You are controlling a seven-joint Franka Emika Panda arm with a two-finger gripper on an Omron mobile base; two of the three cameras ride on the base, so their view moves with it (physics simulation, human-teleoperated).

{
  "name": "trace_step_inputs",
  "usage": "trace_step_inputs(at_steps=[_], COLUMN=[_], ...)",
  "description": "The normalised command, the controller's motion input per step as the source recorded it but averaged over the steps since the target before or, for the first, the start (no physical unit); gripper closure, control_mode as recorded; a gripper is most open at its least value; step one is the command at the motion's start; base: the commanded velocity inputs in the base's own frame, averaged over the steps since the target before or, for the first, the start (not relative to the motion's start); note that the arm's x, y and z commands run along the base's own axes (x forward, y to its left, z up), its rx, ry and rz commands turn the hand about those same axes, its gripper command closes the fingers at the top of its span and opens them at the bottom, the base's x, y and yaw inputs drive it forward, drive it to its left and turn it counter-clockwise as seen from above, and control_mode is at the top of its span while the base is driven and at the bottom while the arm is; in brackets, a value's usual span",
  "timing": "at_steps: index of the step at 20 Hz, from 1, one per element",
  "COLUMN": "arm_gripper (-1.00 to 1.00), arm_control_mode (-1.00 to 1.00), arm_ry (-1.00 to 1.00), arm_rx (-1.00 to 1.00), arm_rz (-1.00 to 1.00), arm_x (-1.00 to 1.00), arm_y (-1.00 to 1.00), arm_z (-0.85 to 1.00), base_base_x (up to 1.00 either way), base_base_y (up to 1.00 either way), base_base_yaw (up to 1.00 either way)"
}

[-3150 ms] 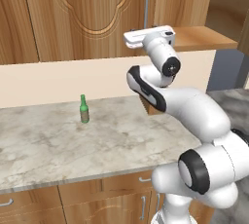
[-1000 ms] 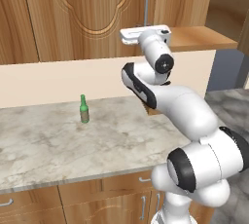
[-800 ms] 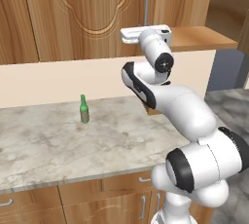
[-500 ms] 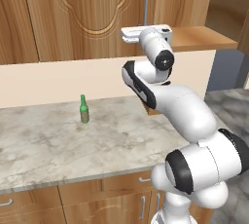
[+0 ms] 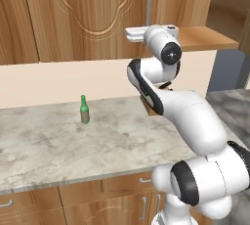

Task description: Pick the soap dispenser and dish brush from the cabinet and place them on the counter.

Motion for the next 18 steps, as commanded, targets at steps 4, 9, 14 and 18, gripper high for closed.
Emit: trace_step_inputs(at_steps=[4, 9, 14, 18], arm_gripper=[1.0, 1.0, 1.0, 1.0], arm_control_mode=[-1.0, -1.0, -1.0, -1.0], arm_ry=[0.05, 0.0, 0.0, 0.06], arm_rx=[-0.01, -0.01, -0.01, -0.01], arm_rz=[-0.05, -0.07, -0.09, -0.1], arm_x=[-0.49, -0.51, -0.52, -0.49], arm_y=[0.11, 0.23, 0.27, 0.2], arm_z=[0.0, 0.0, 0.0, 0.0], base_base_x=[0.0, 0.0, 0.0, 0.0], base_base_y=[0.0, 0.0, 0.0, 0.0], base_base_yaw=[0.0, 0.0, 0.0, 0.0])
